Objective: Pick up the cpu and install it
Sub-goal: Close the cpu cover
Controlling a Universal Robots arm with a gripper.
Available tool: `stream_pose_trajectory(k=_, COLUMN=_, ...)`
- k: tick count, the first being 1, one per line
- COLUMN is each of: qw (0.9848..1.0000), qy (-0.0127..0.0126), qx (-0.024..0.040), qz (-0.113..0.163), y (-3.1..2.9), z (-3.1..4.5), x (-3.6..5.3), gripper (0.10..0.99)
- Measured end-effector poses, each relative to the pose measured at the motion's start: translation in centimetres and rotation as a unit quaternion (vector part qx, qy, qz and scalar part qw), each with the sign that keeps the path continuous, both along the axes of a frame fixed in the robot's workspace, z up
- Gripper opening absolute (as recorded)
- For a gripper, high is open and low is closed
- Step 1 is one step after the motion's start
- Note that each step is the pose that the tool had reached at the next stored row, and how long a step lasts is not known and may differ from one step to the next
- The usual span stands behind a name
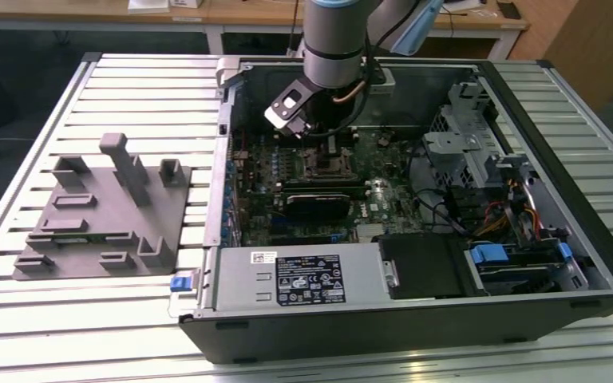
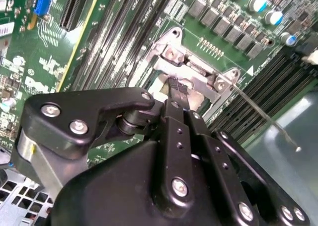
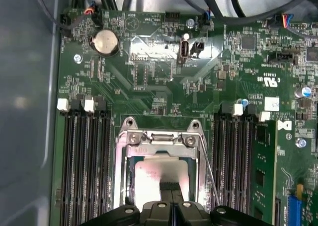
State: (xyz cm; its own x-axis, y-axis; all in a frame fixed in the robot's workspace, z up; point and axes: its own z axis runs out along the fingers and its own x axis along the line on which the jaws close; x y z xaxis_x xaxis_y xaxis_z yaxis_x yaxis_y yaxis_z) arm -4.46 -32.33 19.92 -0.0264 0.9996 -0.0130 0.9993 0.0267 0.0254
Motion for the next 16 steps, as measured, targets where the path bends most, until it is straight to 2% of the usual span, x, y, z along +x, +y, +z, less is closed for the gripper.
stream_pose_trajectory(k=8, qw=1.0000, qy=0.0001, qx=0.0000, qz=0.000, y=0.00, z=0.99, x=0.00, gripper=0.106)
stream_pose_trajectory(k=16, qw=1.0000, qy=0.0001, qx=0.0001, qz=0.000, y=0.00, z=1.00, x=-0.26, gripper=0.106)
